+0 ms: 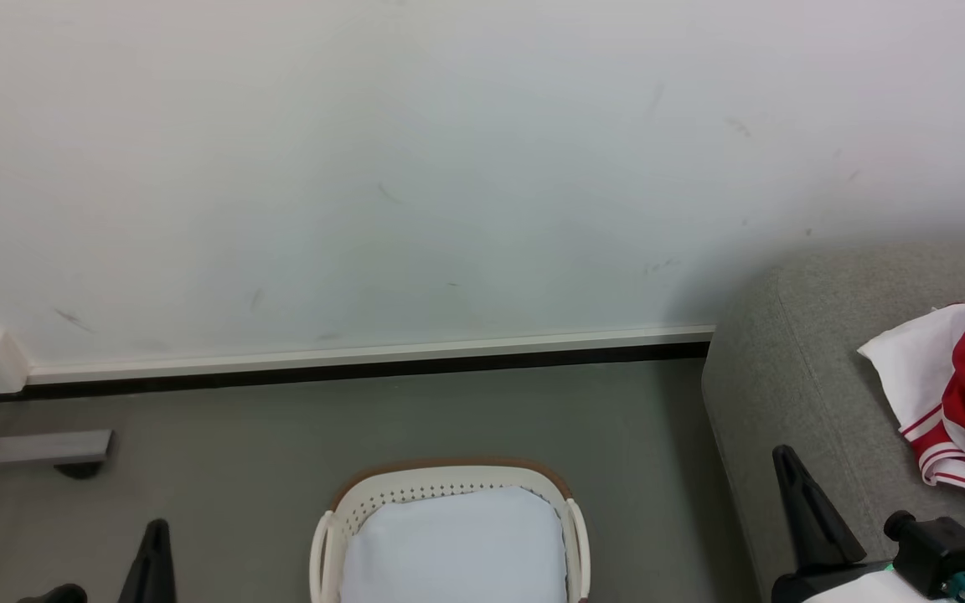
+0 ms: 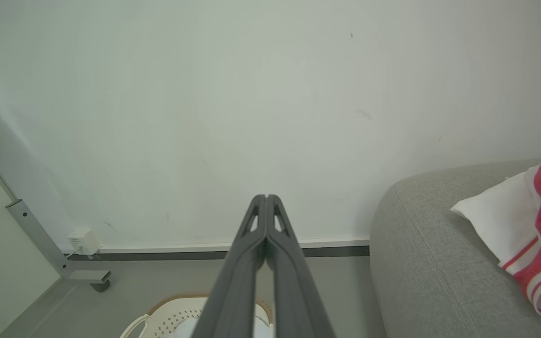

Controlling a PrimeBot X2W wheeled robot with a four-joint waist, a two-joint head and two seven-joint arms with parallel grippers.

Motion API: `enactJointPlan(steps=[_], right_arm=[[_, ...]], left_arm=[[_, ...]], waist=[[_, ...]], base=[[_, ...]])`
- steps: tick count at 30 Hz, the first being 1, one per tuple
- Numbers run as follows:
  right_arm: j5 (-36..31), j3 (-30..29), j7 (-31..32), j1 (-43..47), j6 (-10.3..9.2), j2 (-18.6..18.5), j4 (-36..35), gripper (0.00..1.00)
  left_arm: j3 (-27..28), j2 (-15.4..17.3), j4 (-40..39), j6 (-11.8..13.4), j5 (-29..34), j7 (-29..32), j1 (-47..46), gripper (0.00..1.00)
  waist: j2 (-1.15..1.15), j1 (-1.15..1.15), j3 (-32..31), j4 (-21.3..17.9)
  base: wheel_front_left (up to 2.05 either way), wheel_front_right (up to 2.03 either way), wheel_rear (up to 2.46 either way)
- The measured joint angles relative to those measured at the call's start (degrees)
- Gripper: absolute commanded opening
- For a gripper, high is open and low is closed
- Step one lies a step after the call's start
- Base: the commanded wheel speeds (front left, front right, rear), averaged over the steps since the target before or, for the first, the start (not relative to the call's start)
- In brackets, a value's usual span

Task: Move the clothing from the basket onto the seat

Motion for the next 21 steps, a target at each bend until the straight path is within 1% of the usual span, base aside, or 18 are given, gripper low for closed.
enactJointPlan(steps=[9, 21], right_arm=[[8.60, -2.03, 2.16, -0.01, 0.00, 0.18, -0.02, 0.00], [18.51, -4.46, 4.95, -0.01, 0.00, 0.65, -0.10, 0.00]], left_arm=[[-0.73, -0.09, -0.56, 0.00, -9.64, 2.02, -0.36, 0.00], [-1.41, -0.23, -1.38, 0.00, -20.72, 4.87, -1.03, 0.00]], waist=[[0.00, 0.00, 0.12, 0.13], [0.00, 0.00, 0.26, 0.28]], base=[[0.00, 0.00, 0.00], [0.00, 0.00, 0.00]])
